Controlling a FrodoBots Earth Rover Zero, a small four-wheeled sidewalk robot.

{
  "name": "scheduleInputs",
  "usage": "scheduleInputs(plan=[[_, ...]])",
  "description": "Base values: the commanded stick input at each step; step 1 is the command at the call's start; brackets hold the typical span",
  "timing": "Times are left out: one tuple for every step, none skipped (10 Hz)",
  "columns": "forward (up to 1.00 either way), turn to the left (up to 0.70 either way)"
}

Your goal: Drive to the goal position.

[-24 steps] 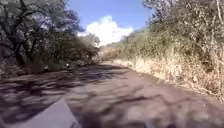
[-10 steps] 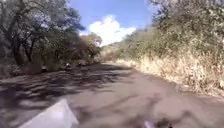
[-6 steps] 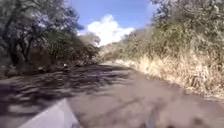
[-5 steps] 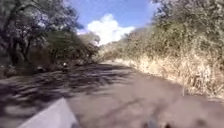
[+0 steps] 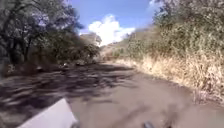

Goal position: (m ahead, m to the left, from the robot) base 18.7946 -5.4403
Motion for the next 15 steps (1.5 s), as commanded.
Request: scheduleInputs(plan=[[0.5, 0.0], [0.5, 0.0], [0.5, 0.0], [0.5, 0.0], [0.5, 0.0], [0.5, 0.0], [0.5, 0.0], [0.5, 0.0], [0.5, 0.0], [0.5, -0.02], [0.5, -0.5], [0.5, -0.5], [0.5, -0.03], [0.5, 0.0], [0.5, 0.0]])
